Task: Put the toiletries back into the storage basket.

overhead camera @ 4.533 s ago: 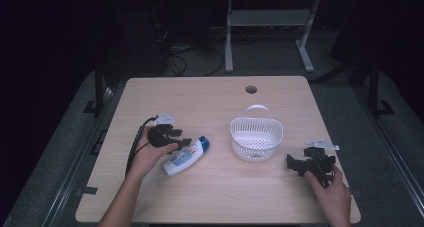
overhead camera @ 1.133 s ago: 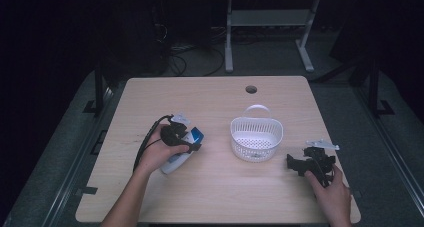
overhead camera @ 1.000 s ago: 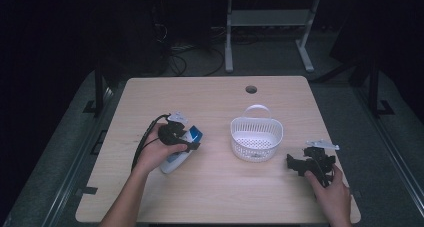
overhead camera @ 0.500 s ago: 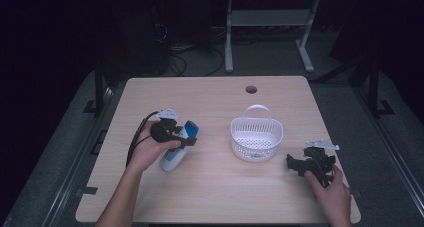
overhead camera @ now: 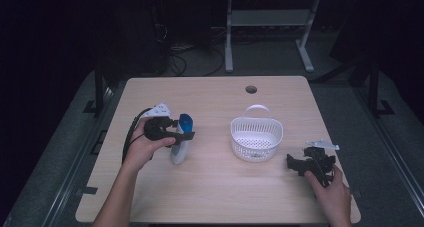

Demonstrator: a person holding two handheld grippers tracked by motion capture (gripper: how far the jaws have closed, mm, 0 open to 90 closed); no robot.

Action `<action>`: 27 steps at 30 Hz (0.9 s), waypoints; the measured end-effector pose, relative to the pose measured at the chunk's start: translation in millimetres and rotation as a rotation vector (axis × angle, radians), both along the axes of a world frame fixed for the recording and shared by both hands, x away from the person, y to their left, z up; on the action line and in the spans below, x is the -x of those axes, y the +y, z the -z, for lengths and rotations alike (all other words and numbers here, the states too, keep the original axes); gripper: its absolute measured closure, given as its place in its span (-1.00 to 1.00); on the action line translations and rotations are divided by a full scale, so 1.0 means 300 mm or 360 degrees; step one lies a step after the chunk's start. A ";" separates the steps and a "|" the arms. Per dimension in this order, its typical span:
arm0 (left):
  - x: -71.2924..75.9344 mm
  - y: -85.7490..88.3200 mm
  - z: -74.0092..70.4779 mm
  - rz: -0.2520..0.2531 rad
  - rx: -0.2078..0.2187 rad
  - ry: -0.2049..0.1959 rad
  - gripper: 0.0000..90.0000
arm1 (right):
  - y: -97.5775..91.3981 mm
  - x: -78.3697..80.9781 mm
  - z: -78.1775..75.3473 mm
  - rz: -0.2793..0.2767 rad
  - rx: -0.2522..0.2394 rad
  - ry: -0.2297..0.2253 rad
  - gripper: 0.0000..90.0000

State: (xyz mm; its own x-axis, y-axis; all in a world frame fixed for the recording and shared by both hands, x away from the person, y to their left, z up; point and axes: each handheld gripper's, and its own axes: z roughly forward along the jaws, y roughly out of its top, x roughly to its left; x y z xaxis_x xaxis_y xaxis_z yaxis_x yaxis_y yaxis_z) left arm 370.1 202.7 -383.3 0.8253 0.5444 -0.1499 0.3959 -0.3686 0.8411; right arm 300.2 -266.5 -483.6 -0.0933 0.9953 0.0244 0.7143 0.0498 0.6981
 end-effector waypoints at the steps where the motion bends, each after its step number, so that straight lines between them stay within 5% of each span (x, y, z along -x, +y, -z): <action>1: 0.000 0.001 -0.001 0.0003 0.0019 -0.0001 -0.21 | 0.000 0.000 0.000 0.0000 0.0001 0.0000 -0.99; 4: 0.000 0.008 -0.005 0.0020 0.0079 -0.0018 -0.21 | 0.000 0.000 0.000 0.0000 0.0001 0.0001 -0.99; 27: 0.014 -0.006 -0.064 0.0049 0.0212 -0.0118 -0.21 | 0.000 0.000 0.000 0.0000 -0.0002 0.0000 -0.99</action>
